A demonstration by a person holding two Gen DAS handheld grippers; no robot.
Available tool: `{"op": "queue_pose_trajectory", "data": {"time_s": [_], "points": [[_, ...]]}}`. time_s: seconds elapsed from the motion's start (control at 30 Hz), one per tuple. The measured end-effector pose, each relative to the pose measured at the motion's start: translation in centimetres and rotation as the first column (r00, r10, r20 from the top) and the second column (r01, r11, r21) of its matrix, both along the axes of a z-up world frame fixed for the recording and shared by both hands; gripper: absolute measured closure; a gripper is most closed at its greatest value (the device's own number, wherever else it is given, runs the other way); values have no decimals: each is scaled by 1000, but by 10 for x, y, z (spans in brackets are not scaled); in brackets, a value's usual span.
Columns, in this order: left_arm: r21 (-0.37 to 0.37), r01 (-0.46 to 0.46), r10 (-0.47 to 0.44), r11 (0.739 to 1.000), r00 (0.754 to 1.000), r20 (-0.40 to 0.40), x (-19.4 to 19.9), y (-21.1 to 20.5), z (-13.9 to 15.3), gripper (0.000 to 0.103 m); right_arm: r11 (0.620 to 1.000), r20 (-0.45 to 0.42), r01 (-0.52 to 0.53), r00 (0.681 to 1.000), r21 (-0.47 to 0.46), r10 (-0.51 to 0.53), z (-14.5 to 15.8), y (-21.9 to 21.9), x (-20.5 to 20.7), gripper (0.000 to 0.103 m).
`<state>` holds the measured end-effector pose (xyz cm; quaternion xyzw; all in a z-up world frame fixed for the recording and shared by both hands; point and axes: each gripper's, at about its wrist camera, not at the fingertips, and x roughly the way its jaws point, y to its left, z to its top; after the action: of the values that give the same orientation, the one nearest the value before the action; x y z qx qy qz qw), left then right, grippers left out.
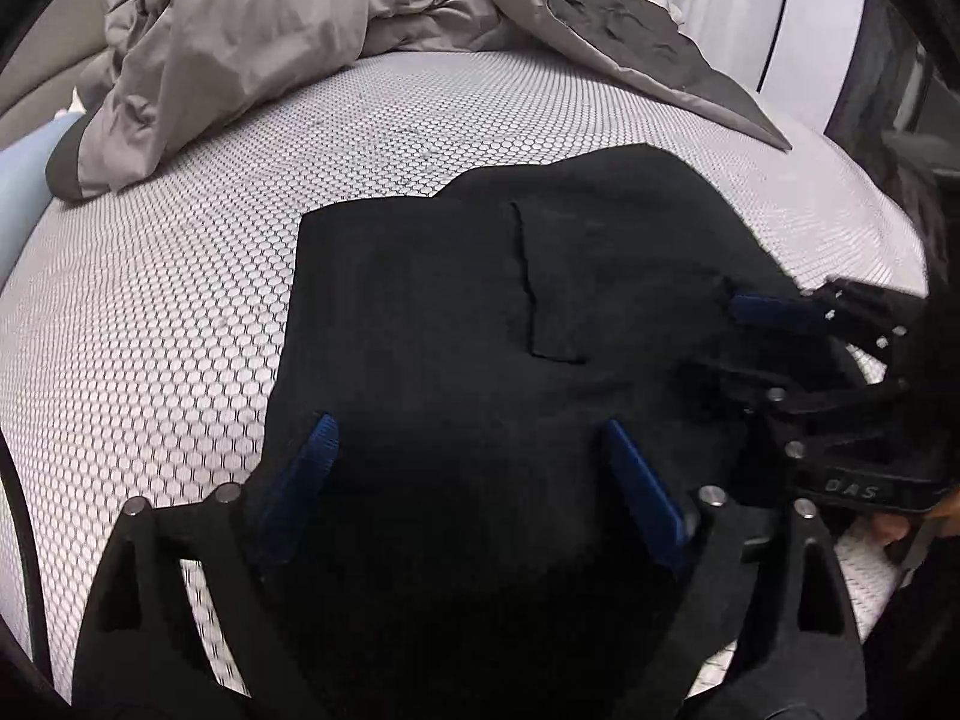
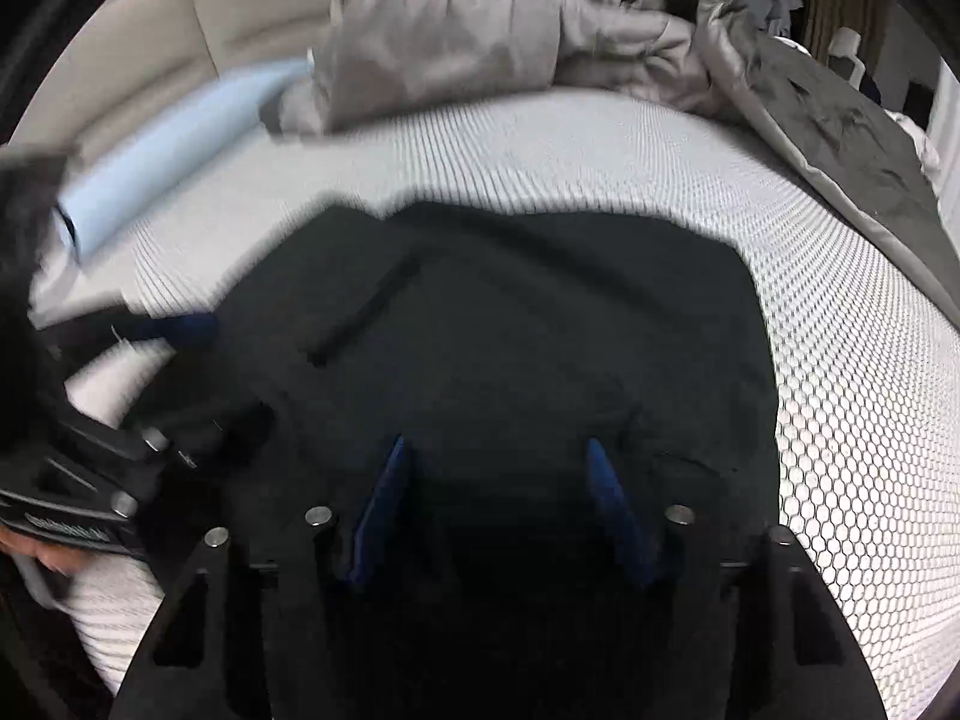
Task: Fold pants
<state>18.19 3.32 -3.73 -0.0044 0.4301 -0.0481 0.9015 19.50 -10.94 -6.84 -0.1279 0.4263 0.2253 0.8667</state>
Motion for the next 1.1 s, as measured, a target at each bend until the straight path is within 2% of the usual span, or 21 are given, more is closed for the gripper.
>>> {"op": "queue_pose_trajectory", "data": {"time_s": [0.07, 0.1, 0.2, 0.27, 0.33, 0.4, 0.47, 0.5, 0.53, 0.67, 0.73, 0.77, 0.87, 0.93, 1.03, 1.1], "points": [[-16, 7, -7, 1000, 1000, -1, -1, 4, -1, 8, 999, 33, 5, 999, -42, -4, 3, -2, -3, 49], [-19, 5, -5, 1000, 1000, 3, -5, 5, -2, 8, 999, 43, 17, 999, -47, -15, 7, -8, -4, 57], [-35, -11, 11, 999, 1000, 13, -11, 14, 1, 9, 1000, 31, 13, 999, 14, -13, 14, -24, -6, 57], [-37, -13, 14, 999, 999, 36, -22, 18, 10, 9, 1000, 53, 7, 999, 29, -9, 21, -26, -14, 53], [-42, 45, -41, 998, 996, 79, -38, 17, 21, 9, 997, 57, -33, 998, 75, 28, 26, -25, -26, 38], [-25, 83, -81, 996, 993, 87, -51, 10, 19, 9, 988, 57, -95, 994, 121, 89, 30, -23, -37, 31], [1, 91, -91, 996, 995, 45, -63, 3, 7, 9, 992, 50, -105, 993, 63, 102, 23, -18, -43, 31], [38, 78, -79, 996, 997, 22, -69, 1, -3, 9, 995, 53, -97, 994, 26, 95, 18, -17, -43, 31], [55, 69, -70, 996, 997, 24, -73, 1, -7, 9, 997, 55, -77, 995, -19, 78, 10, -18, -42, 31], [29, 17, -18, 999, 999, 49, -87, 12, -9, 5, 998, 86, -26, 996, -58, 31, 10, -37, -48, 29], [16, -7, 7, 1000, 999, 42, -87, 18, -12, 3, 998, 104, 23, 994, -52, -17, 12, -50, -49, 17], [16, -12, 11, 1000, 999, 40, -87, 19, -13, 2, 999, 103, 44, 994, -29, -41, 12, -58, -49, 15], [33, -44, 42, 998, 997, 63, -92, 17, -9, 2, 996, 52, 79, 995, 38, -80, 11, -71, -47, 14], [19, -50, 48, 999, 995, 90, -94, 17, -3, 2, 995, 69, 70, 995, 65, -74, 19, -74, -56, 14], [6, -41, 40, 999, 993, 113, -101, 12, 0, 2, 997, 87, 58, 994, 45, -62, 21, -74, -73, 10], [21, -27, 25, 999, 994, 110, -103, 7, -1, 2, 997, 62, 58, 996, 46, -60, 15, -77, -80, 10]]}}
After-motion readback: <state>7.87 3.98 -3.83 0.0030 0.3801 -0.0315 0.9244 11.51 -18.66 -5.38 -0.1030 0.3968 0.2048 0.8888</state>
